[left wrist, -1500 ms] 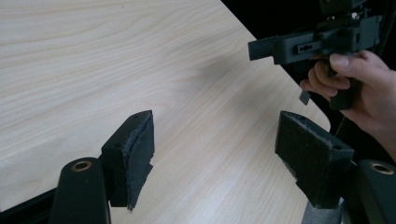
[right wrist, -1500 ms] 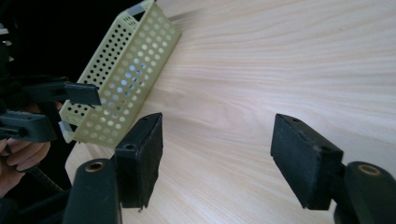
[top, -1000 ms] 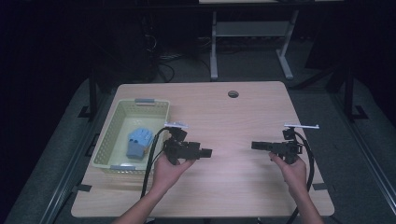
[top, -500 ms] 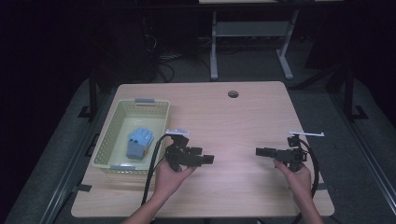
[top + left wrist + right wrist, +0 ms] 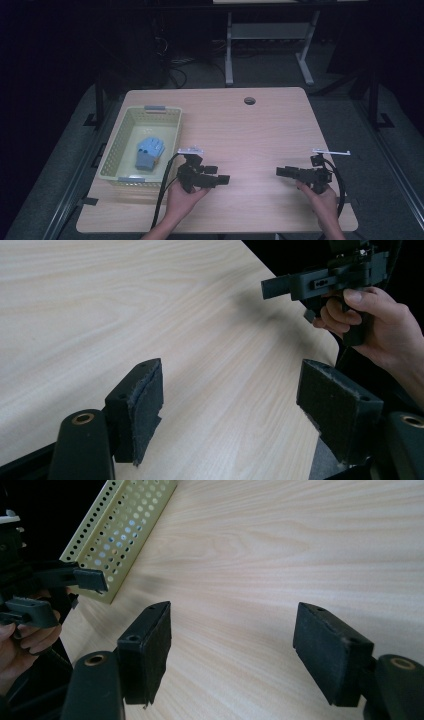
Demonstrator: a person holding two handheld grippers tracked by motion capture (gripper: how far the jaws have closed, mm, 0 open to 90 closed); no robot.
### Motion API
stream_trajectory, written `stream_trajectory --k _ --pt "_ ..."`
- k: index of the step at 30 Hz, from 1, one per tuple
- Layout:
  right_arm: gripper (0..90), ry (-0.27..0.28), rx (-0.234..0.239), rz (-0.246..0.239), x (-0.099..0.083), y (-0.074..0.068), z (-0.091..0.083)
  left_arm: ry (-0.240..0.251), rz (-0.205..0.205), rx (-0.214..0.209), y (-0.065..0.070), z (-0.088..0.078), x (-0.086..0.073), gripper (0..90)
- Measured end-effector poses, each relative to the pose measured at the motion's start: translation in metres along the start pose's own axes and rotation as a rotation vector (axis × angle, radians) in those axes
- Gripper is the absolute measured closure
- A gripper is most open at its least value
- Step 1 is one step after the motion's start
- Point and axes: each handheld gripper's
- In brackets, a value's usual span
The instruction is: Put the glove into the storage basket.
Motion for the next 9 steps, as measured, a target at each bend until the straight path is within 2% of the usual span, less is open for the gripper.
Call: stream_trajectory --k 9 --pt "28.9 0.010 0.002 -0.029 -0.015 -0.002 -0.004 0.023 0.013 -0.025 0.003 -0.003 -0.016 25.7"
Point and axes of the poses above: each handheld gripper's, and its own axes: z roughly forward along the jaws, x roughly out of its top, y roughly to its right, and after that the axes turned 3 degrees about y, right-handed
